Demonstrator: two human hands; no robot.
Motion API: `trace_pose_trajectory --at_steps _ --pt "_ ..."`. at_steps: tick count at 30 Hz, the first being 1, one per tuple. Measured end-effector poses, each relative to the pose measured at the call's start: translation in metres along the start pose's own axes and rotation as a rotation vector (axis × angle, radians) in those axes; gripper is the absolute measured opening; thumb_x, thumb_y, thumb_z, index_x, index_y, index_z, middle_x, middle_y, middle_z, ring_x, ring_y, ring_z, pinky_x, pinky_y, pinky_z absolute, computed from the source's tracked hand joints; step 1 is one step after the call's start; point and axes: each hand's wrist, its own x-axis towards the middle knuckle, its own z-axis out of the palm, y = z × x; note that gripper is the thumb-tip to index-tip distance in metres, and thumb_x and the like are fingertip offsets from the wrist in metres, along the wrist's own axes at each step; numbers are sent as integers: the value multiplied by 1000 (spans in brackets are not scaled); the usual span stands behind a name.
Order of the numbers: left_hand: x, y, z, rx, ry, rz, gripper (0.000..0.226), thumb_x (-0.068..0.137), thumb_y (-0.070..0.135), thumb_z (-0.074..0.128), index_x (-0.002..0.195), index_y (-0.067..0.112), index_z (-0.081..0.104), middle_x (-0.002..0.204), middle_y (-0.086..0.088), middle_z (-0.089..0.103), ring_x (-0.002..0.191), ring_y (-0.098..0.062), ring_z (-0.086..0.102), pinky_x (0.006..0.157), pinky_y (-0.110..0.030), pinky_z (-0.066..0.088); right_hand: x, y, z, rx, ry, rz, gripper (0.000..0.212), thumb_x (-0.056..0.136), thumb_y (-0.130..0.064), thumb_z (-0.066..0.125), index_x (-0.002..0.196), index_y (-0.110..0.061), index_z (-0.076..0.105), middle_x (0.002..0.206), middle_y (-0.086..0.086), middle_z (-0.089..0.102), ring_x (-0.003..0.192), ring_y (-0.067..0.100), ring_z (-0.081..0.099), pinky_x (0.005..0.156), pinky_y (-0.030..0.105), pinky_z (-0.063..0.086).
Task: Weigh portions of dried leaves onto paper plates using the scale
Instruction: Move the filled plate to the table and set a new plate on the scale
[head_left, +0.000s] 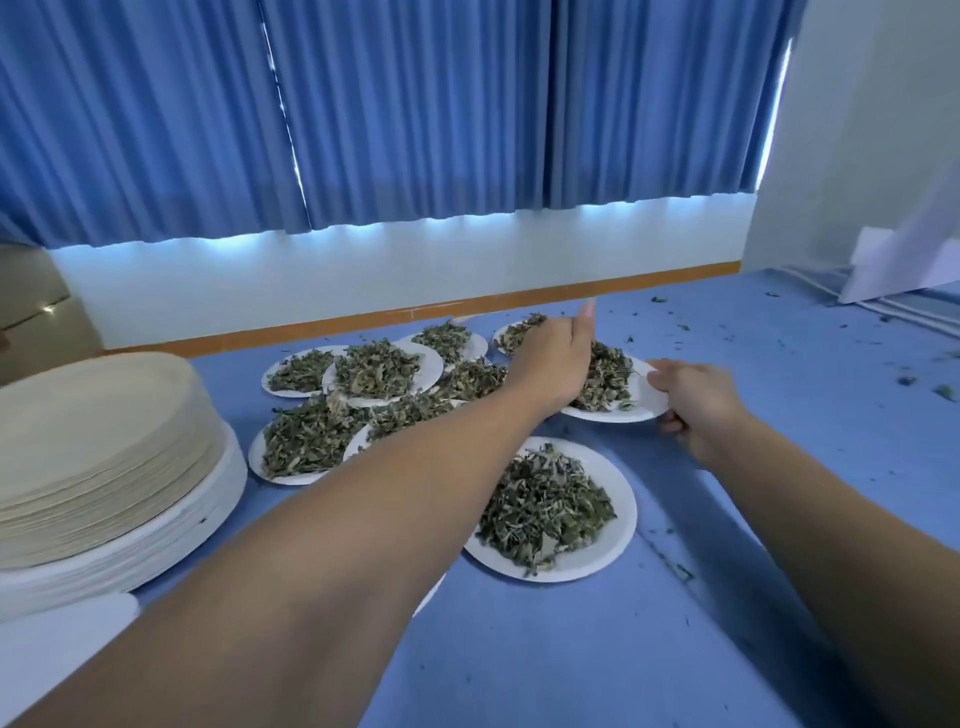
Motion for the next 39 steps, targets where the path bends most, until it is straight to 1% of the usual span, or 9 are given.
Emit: trace_pose_trajectory --at_steps 9,14,17,19,21,26,31,35,39 --pt "31 -35 19 126 -196 8 61 108 52 21 61 16 37 58 -1 38 55 -20 39 56 -34 27 35 13 14 -345 119 -120 18 95 -5 57 105 0 71 81 17 64 64 28 53 57 35 44" --pt "33 -40 16 97 -355 -8 67 106 58 17 124 10 60 109 -9 59 104 -24 52 89 -34 32 34 13 23 -579 278 -228 27 91 -3 56 111 9 70 115 28 69 103 43 66 83 52 59" --pt "33 -42 14 58 -322 -36 43 105 59 15 86 33 44 83 14 35 79 -7 40 85 -33 28 35 10 18 -609 322 -235 27 90 0 51 106 14 68 106 31 70 93 49 66 73 54 59" --pt "31 -41 9 12 -306 -58 37 105 59 15 80 37 32 86 11 37 76 -5 38 84 -32 30 35 11 16 -641 324 -247 21 90 1 49 88 15 64 81 27 61 66 41 54 58 43 48" --pt "30 -38 3 -38 -288 -56 42 106 58 15 82 31 37 91 5 42 80 -11 40 77 -29 34 32 11 14 -691 313 -273 19 92 -2 48 75 1 56 83 17 51 65 30 43 60 36 39" --pt "27 -16 -31 -32 -287 -19 67 106 56 17 117 8 62 118 -13 63 108 -24 57 96 -36 39 11 7 18 -749 306 -422 29 101 -16 48 123 -5 65 140 20 47 126 39 49 90 44 46" --pt "-1 11 -81 76 -279 38 70 107 53 20 106 5 70 111 -11 70 99 -23 61 86 -33 41 -43 -25 61 -620 86 -669 21 97 -13 54 103 -13 74 100 6 71 87 24 64 74 34 48" --pt "-42 20 -134 191 -204 114 59 110 44 24 76 12 61 80 -7 66 82 -26 61 75 -35 44 -102 -56 117 -575 -139 -694 36 84 6 56 54 -14 47 44 -5 42 45 12 37 44 25 22" --pt "-89 9 -221 387 -196 98 59 110 44 25 86 7 65 87 -9 69 84 -26 62 79 -37 47 -166 -73 165 -613 -345 -789 34 84 -2 64 56 -15 51 49 -3 48 49 13 43 42 24 25"
